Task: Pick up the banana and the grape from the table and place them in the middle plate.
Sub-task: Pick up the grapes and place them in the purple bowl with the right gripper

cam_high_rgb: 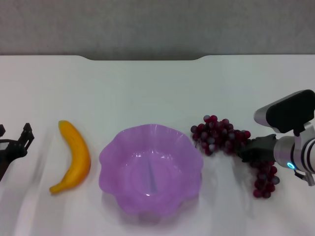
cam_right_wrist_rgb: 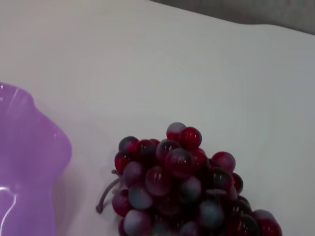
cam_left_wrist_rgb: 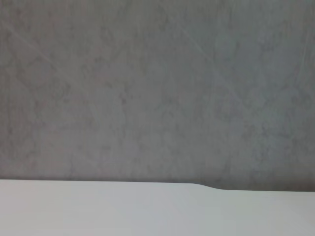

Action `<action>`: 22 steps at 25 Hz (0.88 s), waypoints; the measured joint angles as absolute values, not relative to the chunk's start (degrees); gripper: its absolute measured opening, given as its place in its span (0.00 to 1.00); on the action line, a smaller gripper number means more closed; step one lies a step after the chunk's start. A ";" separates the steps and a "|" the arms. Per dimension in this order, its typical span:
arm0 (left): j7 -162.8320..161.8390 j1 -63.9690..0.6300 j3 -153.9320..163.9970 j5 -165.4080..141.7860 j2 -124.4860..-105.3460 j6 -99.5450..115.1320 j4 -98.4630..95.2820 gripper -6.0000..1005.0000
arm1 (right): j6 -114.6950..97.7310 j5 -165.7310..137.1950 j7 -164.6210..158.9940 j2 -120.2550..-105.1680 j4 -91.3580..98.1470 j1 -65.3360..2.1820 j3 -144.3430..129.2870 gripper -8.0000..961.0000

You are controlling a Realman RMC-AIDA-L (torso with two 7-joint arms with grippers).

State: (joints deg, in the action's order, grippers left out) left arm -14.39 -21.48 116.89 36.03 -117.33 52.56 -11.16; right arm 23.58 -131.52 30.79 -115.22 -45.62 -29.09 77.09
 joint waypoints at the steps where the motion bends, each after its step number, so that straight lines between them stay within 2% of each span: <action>1: -14.37 -21.47 116.89 36.03 -117.33 52.56 -11.16 0.71 | 23.43 -131.51 30.79 -115.22 -45.84 -28.91 77.00 0.34; 7: -14.27 -21.44 116.89 36.03 -117.33 52.56 -11.16 0.71 | 22.96 -131.48 30.79 -115.22 -46.03 -28.74 76.65 0.30; 22: -14.27 -21.27 116.89 36.08 -117.33 52.56 -11.16 0.71 | 18.44 -131.60 31.11 -115.22 -49.82 -25.37 74.57 0.29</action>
